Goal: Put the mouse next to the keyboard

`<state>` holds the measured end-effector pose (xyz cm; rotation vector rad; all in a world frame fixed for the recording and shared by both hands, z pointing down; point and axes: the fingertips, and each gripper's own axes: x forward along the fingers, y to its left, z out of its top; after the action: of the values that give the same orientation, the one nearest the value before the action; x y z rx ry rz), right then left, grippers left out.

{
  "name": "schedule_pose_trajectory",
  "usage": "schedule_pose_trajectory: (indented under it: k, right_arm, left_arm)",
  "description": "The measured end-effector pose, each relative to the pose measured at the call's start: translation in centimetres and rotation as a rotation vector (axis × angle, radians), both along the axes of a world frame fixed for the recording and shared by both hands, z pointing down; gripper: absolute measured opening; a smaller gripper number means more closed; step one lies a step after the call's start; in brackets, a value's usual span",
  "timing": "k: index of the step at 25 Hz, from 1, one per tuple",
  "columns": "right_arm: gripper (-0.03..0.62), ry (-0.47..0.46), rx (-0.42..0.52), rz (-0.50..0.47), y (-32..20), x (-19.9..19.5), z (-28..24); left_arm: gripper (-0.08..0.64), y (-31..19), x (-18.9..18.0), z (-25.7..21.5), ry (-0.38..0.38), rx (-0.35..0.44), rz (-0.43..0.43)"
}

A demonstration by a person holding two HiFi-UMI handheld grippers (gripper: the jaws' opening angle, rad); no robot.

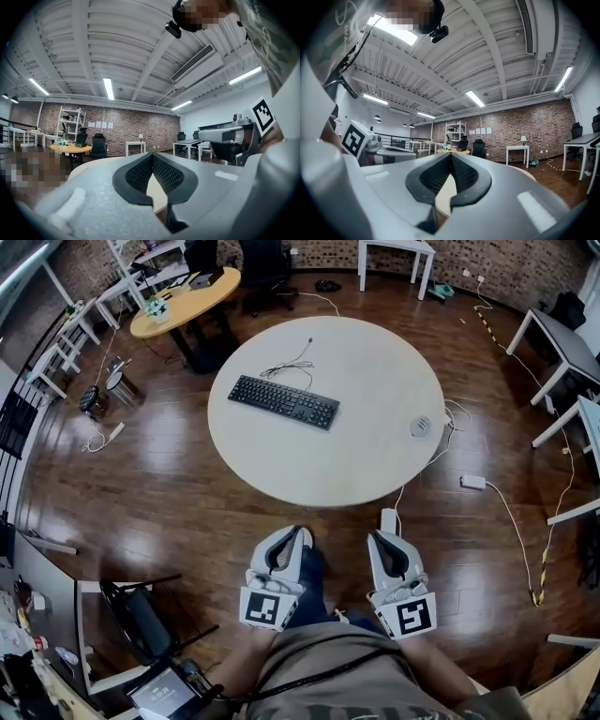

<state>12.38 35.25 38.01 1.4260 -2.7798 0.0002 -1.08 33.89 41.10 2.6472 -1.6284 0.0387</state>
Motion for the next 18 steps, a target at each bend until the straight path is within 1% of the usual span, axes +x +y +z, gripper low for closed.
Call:
schedule_pose_trajectory:
  k: [3,6,8,10,12,14,18]
  right_arm:
    - [0.005,-0.004,-0.006,-0.007,2.2,0.4,0.4]
    - [0.005,-0.007,0.002,-0.008,4.2,0.5,0.0]
    - [0.005,-0.015,-0.017,0.003,5.7,0.8,-0.3]
    - [0.005,-0.005,-0.025,0.018,6.7,1.0,-0.9]
    - [0.005,0.006,-0.003,0.034,7.1,0.7,-1.7]
    - [0.005,0.009,0.01,0.046,7.6,0.2,-2.3]
    - [0.005,-0.004,-0.011,0.047,8.4,-1.5,-3.3]
  left_arm:
    - [0.0,2.5,0.7,-0.6,0.039,-0.016,-0.011]
    - [0.0,4.4,0.7,-1.4,0.042,-0.017,-0.029]
    - [0.0,5.7,0.4,-2.4,0.046,-0.014,-0.035]
    - [0.0,6.3,-0.6,-3.6,0.073,-0.006,-0.045]
    - [0.0,6.3,-2.3,-4.4,0.104,-0.003,-0.063]
    - [0.0,6.6,-3.8,-4.5,0.102,-0.004,-0.067]
    - [0.0,6.6,-5.3,-4.8,0.091,-0.01,-0.054]
